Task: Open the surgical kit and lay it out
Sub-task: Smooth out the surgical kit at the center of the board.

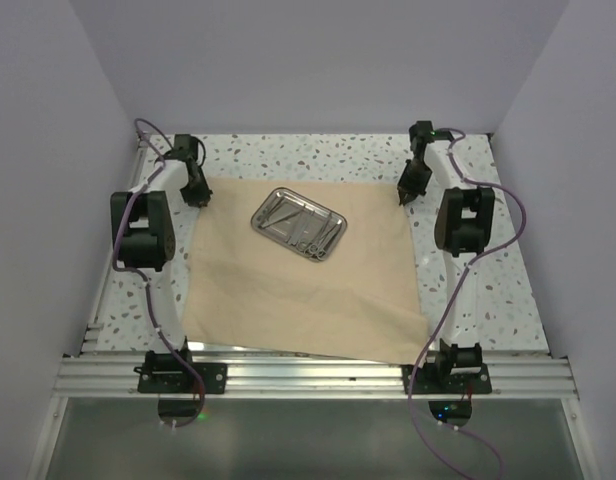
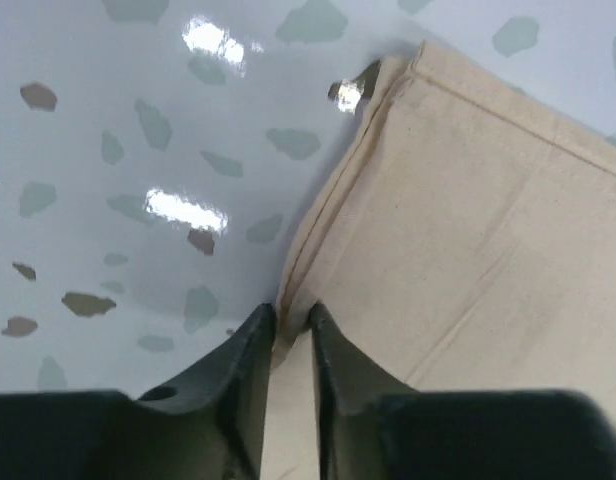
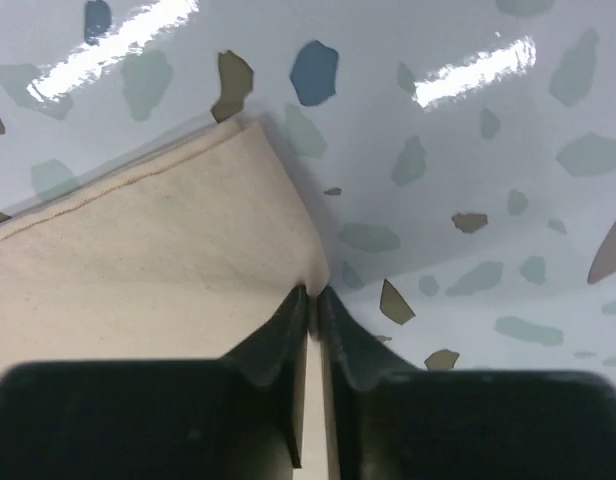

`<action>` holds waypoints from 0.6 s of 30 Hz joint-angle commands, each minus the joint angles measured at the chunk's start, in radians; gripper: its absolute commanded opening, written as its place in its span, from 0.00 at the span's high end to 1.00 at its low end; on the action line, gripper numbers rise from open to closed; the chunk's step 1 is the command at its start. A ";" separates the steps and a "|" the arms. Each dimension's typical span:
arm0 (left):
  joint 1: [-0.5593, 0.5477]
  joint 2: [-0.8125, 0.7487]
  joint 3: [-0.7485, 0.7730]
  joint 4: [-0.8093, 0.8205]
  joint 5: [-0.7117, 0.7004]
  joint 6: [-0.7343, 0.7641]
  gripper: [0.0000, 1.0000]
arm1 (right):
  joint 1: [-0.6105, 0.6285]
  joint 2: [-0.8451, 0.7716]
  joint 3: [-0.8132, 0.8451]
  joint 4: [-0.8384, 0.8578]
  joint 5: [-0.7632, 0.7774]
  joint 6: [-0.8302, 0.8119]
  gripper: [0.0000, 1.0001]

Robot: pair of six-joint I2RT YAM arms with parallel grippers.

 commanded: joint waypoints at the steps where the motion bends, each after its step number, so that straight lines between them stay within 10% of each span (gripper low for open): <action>1: 0.033 0.092 0.058 0.009 0.085 0.018 0.78 | 0.011 0.099 0.062 0.025 -0.089 0.011 1.00; 3: 0.034 0.130 0.097 -0.025 0.098 0.018 1.00 | 0.011 0.145 0.144 0.005 -0.092 0.014 1.00; 18: 0.072 0.196 0.397 0.150 0.092 -0.130 1.00 | -0.026 0.211 0.433 0.415 0.004 0.201 1.00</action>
